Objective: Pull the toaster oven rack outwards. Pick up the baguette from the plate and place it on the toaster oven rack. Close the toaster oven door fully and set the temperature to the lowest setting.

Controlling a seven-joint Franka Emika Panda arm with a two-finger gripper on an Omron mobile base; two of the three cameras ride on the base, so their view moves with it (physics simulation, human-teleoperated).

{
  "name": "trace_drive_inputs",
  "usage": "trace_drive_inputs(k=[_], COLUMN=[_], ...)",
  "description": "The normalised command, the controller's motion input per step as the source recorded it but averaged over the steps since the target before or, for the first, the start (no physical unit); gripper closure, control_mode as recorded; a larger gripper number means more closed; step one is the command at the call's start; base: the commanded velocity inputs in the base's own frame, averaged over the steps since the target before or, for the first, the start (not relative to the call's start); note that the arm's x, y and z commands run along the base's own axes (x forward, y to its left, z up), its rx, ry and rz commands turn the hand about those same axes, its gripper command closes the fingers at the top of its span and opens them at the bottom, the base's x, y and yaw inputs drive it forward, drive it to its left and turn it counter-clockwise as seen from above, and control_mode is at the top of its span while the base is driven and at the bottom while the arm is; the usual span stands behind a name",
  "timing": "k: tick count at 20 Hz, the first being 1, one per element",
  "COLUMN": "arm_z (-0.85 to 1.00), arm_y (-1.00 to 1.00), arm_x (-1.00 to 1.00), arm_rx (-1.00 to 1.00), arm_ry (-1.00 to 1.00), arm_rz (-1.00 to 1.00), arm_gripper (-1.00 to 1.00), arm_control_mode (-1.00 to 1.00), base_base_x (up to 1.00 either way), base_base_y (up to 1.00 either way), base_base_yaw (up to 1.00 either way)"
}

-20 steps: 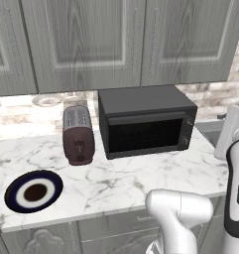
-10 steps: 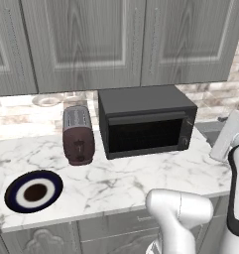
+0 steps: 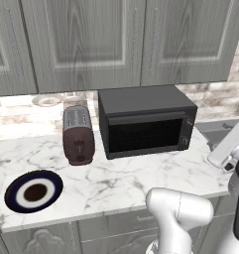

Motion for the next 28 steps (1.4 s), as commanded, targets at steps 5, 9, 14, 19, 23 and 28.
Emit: trace_drive_inputs(k=[5,9,14,19,23,28], arm_z=[-0.02,0.00,-0.02,-0.02,-0.01,-0.02], arm_y=[-0.08,-0.02,-0.11,-0.17,-0.17,-0.05], arm_x=[0.26,0.35,0.20,0.09,0.07,0.00], arm_rx=[0.07,0.09,0.07,0.02,0.00,-0.02], arm_ry=[-0.15,-0.07,-0.02,0.00,0.00,0.00], arm_rz=[0.00,0.00,0.00,0.00,0.02,0.03], arm_gripper=[-1.00,-1.00,-1.00,-1.00,-1.00,-1.00], arm_control_mode=[-1.00,-1.00,-1.00,-1.00,-1.00,-1.00], base_base_x=[0.00,0.00,0.00,0.00,0.00,0.00], base_base_y=[0.00,0.00,0.00,0.00,0.00,0.00], base_base_yaw=[0.00,0.00,0.00,0.00,0.00,0.00])
